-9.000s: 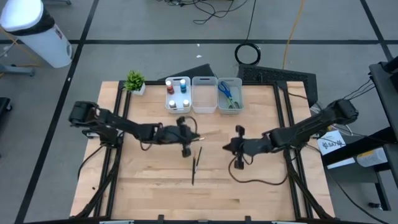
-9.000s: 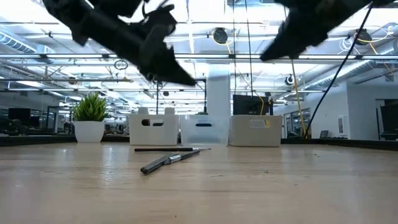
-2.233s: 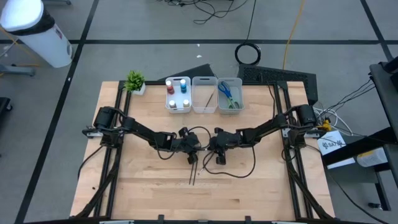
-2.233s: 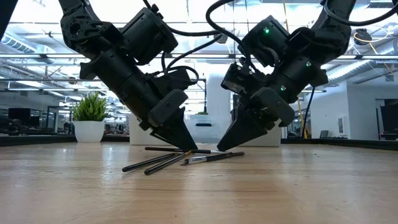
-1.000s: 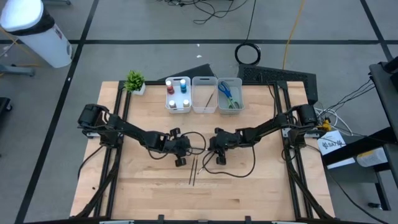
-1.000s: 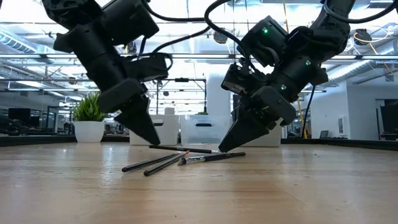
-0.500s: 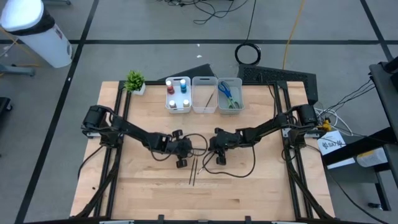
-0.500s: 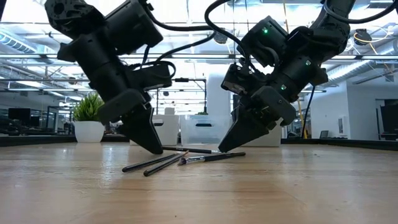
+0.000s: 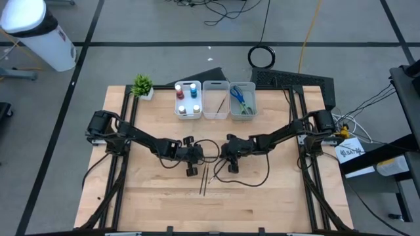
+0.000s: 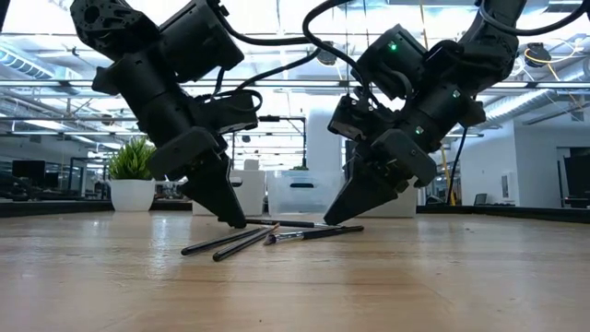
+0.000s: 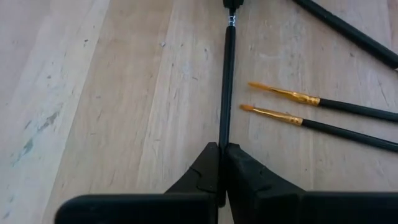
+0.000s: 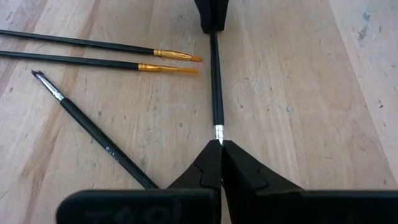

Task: Pick & Place Paint Supplies
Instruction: Put the silver paint brush into the transparent bin

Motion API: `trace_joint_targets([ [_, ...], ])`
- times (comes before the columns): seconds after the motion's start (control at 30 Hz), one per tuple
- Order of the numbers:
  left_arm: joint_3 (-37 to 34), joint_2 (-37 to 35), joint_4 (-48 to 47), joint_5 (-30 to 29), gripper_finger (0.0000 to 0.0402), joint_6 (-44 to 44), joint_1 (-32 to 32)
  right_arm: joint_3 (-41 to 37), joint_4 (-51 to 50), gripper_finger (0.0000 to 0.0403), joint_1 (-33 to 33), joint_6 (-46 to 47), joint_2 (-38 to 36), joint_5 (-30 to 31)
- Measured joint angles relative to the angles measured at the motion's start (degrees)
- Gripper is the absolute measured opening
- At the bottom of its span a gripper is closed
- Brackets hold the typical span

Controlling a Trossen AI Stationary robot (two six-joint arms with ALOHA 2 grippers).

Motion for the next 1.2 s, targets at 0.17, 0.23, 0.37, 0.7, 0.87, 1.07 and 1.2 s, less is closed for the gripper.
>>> trace_joint_targets([
  [0.17,-0.02,-0.56,0.17,0.07,0.0011,-0.1,0.0,-0.16,-0.15,0.0,0.03,0.01,-2.46,-0.28],
  [0.23,-0.08,-1.33,-0.1,0.17,0.0011,-0.04,-0.01,-0.5,-1.38,0.0,0.07,0.04,-4.48,-0.4],
  [0.37,-0.23,-3.74,-0.82,0.19,0.0011,0.01,-0.69,-0.72,-1.85,0.0,0.55,0.43,-10.73,-0.27],
  [0.7,-0.24,-11.06,1.15,-5.53,0.001,3.1,-5.09,-8.22,0.52,0.0,2.34,1.65,-21.94,4.43],
  [0.87,-0.18,-12.68,2.38,-7.88,0.001,4.03,-5.77,-14.55,17.08,0.0008,2.32,5.45,-22.8,3.91],
  [1.07,-0.15,-12.66,1.98,-8.81,0.001,3.94,-5.53,-17.46,26.96,0.0103,2.78,7.32,-21.74,-1.57],
  [1.2,-0.17,-12.66,2.8,-8.95,0.001,3.86,-5.18,-17.29,26.39,0.0191,4.79,4.22,-21.64,0.04],
])
